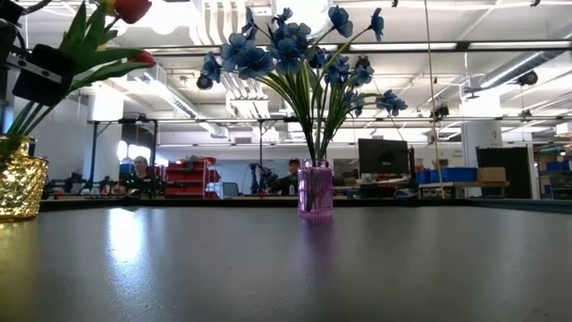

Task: Sort flowers into vase by color
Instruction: Return to Home Position

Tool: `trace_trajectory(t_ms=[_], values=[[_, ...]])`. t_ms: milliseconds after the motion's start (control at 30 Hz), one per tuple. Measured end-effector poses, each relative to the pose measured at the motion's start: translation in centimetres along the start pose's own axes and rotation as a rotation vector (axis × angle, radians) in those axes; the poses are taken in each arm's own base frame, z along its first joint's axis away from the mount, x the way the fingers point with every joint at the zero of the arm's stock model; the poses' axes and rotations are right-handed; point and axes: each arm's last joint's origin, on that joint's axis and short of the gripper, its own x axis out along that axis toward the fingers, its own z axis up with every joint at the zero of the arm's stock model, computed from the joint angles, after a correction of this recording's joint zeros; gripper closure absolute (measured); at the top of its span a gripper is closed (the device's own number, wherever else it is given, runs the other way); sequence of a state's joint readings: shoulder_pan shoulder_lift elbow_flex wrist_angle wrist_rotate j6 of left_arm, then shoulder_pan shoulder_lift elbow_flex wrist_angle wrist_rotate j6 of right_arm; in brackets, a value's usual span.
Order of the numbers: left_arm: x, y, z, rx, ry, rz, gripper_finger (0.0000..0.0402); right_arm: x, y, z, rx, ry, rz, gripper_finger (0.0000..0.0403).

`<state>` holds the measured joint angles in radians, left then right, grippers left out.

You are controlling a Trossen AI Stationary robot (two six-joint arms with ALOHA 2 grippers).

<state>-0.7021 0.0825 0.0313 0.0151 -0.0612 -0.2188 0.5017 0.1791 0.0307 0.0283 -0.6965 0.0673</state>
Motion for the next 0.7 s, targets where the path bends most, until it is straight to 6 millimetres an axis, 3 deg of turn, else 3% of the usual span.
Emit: trace_trajectory(t_ms=[100,700], values=[[0.04,0.01,-0.04,0.000,0.006,0.001,0.0402,-0.01,0.21,-0.03,0.001,0.006,0.072,0.0390],[0.20,0.04,-0.25,0.002,0.031,0.006,0.0402,0.01,0.03,-0.05,-0.014,0.002,0.016,0.0390]])
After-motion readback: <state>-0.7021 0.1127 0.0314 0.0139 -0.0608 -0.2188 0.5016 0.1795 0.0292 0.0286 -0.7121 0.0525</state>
